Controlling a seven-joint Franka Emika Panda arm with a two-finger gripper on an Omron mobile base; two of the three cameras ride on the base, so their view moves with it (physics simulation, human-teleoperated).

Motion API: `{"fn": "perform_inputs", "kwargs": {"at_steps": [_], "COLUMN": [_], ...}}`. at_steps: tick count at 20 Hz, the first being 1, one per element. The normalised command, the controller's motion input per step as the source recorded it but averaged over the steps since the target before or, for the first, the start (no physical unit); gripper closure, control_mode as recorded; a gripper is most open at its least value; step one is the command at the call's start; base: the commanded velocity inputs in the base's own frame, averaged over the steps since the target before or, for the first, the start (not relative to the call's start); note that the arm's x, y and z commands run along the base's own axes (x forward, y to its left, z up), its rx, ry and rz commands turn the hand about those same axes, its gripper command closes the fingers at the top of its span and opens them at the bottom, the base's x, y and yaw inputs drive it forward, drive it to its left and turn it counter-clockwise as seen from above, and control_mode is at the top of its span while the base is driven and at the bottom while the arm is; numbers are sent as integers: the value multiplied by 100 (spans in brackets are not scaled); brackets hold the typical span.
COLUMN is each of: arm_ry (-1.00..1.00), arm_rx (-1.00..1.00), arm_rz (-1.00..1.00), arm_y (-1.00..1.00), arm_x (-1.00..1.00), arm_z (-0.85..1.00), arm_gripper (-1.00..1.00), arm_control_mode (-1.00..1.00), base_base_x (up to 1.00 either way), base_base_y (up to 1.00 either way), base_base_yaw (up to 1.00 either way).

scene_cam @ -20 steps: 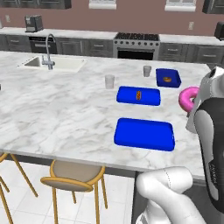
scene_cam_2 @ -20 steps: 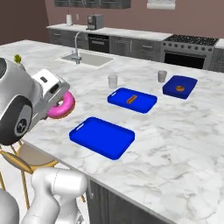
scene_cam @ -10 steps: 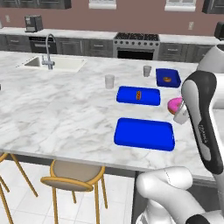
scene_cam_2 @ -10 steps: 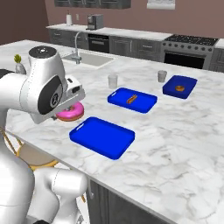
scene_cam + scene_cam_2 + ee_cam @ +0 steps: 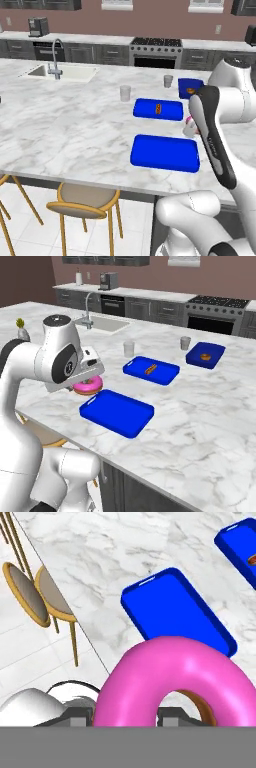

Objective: Take the donut and cupcake from the fridge and place them on the empty tray on the dining counter.

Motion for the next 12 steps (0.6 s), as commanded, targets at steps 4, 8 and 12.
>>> {"fn": "perform_inputs", "kwargs": {"at_steps": [4,8,12], "arm_ry": [0,3,7], "arm_rx": [0,0,0], "arm_rz": [-21,-4,0], "arm_y": [0,5,10], "arm_x": [23,29,42], "arm_z": [-40,-29,-34], "arm_gripper": [100,100,100], "arm_control_mode": [-100,-100,-100], "base_base_x": [0,0,0], "base_base_y": [0,0,0], "base_base_yaw": [0,0,0]}}
